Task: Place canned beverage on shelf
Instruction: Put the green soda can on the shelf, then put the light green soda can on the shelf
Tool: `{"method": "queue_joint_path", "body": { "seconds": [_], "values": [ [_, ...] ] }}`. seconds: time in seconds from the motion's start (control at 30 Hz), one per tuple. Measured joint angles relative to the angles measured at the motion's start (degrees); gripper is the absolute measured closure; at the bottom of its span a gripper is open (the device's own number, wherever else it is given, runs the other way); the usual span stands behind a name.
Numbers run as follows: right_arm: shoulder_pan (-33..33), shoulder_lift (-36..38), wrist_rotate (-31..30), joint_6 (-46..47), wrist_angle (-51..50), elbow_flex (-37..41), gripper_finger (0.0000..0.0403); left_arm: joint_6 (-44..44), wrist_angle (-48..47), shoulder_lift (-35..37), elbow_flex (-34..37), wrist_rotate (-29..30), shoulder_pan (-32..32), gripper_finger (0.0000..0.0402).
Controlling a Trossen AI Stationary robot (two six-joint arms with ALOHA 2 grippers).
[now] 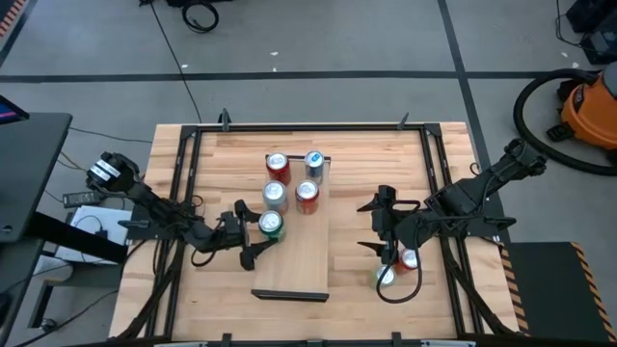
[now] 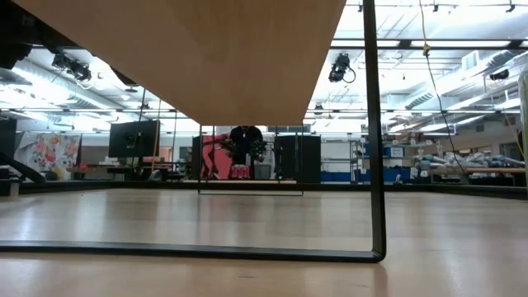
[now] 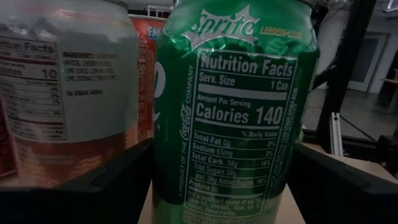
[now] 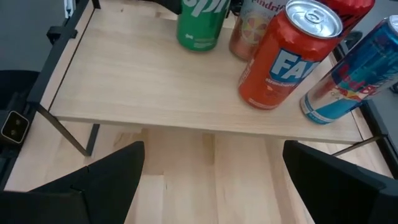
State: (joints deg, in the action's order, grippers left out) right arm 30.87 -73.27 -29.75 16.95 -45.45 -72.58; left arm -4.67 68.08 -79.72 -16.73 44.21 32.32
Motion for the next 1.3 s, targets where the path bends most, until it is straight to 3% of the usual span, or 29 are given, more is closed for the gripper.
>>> {"method": "queue_joint_path", "body": {
  "seconds": [0.23, 0.47, 0.73, 0.9, 1.17, 1.3],
  "values": [
    [0.0, -1.6, 3.1, -1.0, -0.1, 0.0, 0.0009, 1.2, -1.4, -0.3, 0.2, -0.5, 0.4, 0.0025],
    [0.0, -2.6, 3.5, -1.6, -0.2, 0.0, 0.0009, 4.3, -1.1, -0.2, 0.2, 1.0, 1.6, 0.0018],
    [0.0, -2.2, 4.3, 1.5, -2.7, -0.8, 0.0009, 10.8, -0.5, 2.7, 0.2, 11.2, 7.6, 0.0017],
    [0.0, -2.9, 9.5, 3.0, -2.6, -1.0, 0.0009, 13.9, -0.5, 5.0, 0.2, 17.6, 12.1, 0.0017],
    [1.2, -12.5, 20.3, 5.7, -4.4, -3.3, 0.0017, 18.3, -0.5, 7.5, 0.2, 31.0, 22.4, 0.0017],
    [3.1, -17.0, 20.7, 7.1, -10.3, -8.2, 0.0023, 19.0, -0.1, 7.6, 0.2, 34.7, 26.4, 0.0017]
  ]
}}
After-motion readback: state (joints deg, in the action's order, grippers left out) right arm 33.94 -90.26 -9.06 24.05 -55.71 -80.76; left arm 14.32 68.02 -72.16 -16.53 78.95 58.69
